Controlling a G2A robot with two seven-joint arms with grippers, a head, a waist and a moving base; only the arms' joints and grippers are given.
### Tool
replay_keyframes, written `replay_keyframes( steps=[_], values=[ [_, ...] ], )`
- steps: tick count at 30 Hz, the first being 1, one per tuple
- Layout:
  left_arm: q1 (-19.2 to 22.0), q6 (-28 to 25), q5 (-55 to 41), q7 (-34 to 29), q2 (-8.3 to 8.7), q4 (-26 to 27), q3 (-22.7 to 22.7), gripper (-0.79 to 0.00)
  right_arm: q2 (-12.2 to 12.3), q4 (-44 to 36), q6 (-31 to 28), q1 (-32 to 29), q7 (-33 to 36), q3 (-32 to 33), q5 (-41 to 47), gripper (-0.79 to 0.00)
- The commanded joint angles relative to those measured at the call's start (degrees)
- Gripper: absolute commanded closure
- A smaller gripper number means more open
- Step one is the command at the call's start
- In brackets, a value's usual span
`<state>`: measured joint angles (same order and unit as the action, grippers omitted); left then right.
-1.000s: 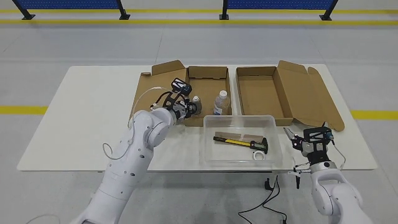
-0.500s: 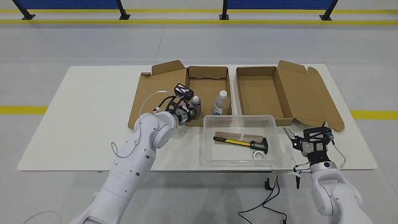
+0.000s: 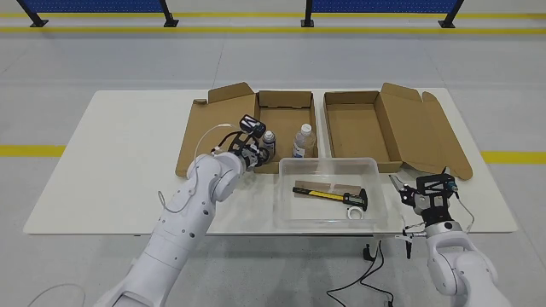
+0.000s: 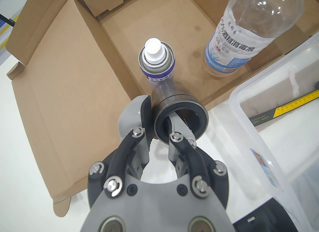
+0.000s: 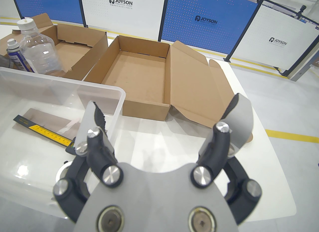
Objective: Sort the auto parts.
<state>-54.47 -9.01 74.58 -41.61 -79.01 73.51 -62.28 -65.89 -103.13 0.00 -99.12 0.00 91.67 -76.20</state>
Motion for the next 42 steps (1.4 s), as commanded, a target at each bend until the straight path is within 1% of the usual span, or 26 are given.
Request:
replay_keyframes(
  steps=[1, 20, 24, 30, 31, 33, 34, 36, 37, 39, 40, 41, 42],
  values=[
    [0.26, 0.13, 0.01, 0.0, -0.04, -0.34, 0.09, 0.0, 0.0, 0.0, 0.0, 0.0, 0.0, 0.0, 0.0, -0.785],
    [2.13, 0.12, 0.43, 0.2, -0.59, -3.12, 1.8, 0.0, 0.0, 0.0, 0.0, 0.0, 0.0, 0.0, 0.0, -0.785],
    [2.18, 0.41, 0.7, 0.26, -0.66, -3.27, 2.02, -0.043, 0.0, 0.0, 0.0, 0.0, 0.0, 0.0, 0.0, -0.785],
    [2.43, 1.06, 0.89, 0.72, -0.85, -4.38, 2.39, -0.04, 0.0, 0.0, 0.0, 0.0, 0.0, 0.0, 0.0, -0.785],
    [2.49, 1.18, 0.88, 0.77, -0.88, -4.55, 2.43, -0.046, 0.0, 0.0, 0.0, 0.0, 0.0, 0.0, 0.0, -0.785],
    [2.59, 1.31, 0.82, 0.8, -0.95, -4.79, 2.53, -0.083, 0.0, 0.0, 0.0, 0.0, 0.0, 0.0, 0.0, -0.785],
    [2.63, 1.4, 0.73, 0.87, -0.98, -4.88, 2.52, -0.12, 0.0, 0.0, 0.0, 0.0, 0.0, 0.0, 0.0, -0.785],
    [2.68, 1.47, 0.7, 0.97, -1.02, -5.02, 2.57, -0.222, 0.0, 0.0, 0.0, 0.0, 0.0, 0.0, 0.0, -0.785],
    [2.71, 1.48, 0.65, 1.01, -1.04, -5.07, 2.58, -0.256, 0.0, 0.0, 0.0, 0.0, 0.0, 0.0, 0.0, -0.785],
    [2.82, 1.61, 0.56, 1.05, -1.09, -5.16, 2.58, -0.271, 0.0, 0.0, 0.0, 0.0, 0.0, 0.0, 0.0, -0.785],
    [2.9, 1.62, 0.43, 1.1, -1.13, -5.23, 2.59, -0.259, 0.0, 0.0, 0.0, 0.0, 0.0, 0.0, 0.0, -0.785],
    [2.96, 1.61, 0.44, 1.16, -1.14, -5.22, 2.61, -0.212, 0.0, 0.0, 0.0, 0.0, 0.0, 0.0, 0.0, -0.785],
    [3.05, 1.53, 0.46, 1.19, -1.16, -5.18, 2.66, -0.191, 0.0, 0.0, 0.0, 0.0, 0.0, 0.0, 0.0, -0.785]
  ],
)
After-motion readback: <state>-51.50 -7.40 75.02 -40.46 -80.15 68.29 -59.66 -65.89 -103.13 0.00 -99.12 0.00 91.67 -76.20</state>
